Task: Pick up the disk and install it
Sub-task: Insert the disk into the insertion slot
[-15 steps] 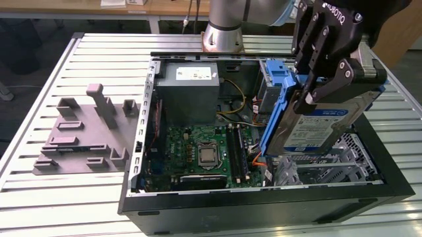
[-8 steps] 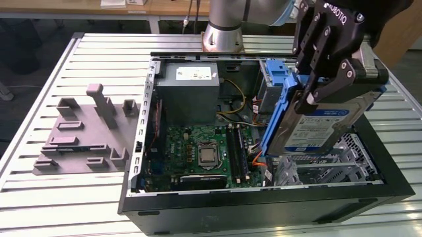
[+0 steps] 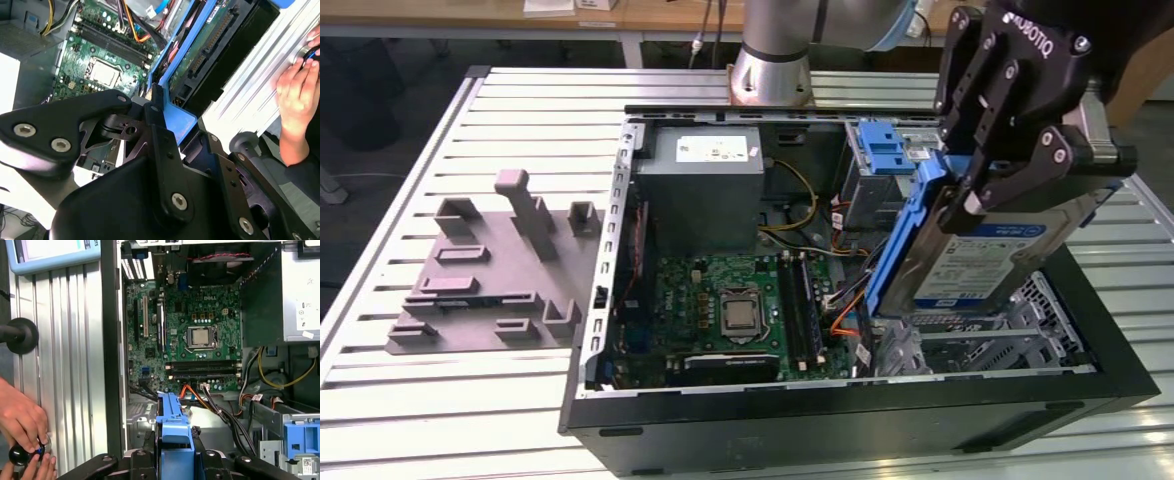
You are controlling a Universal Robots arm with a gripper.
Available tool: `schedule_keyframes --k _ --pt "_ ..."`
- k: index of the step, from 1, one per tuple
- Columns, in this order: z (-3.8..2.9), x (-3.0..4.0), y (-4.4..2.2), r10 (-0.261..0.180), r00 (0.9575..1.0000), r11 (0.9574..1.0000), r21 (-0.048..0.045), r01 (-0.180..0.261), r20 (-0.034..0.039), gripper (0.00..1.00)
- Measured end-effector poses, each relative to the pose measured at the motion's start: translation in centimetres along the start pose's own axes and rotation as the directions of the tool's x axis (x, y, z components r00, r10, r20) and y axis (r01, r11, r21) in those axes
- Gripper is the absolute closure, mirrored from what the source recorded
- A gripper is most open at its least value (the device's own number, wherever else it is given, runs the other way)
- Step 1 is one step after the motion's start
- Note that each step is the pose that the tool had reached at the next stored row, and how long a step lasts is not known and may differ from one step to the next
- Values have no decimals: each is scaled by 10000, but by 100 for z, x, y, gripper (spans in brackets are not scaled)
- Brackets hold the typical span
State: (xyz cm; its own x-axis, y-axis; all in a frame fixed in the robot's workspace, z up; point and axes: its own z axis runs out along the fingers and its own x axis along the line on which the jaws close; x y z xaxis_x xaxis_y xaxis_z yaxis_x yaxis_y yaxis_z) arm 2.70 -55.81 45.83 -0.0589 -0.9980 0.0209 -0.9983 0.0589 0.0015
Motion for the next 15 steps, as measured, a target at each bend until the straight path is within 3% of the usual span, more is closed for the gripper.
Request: schedule_keyframes --k 5,10,15 --pt "17 -6 -99 0 10000 10000 0 0 -3 64" --pt "19 -7 -108 -1 10000 10000 0 1 -1 64" --pt "23 -10 -166 0 10000 10000 0 0 -1 64"
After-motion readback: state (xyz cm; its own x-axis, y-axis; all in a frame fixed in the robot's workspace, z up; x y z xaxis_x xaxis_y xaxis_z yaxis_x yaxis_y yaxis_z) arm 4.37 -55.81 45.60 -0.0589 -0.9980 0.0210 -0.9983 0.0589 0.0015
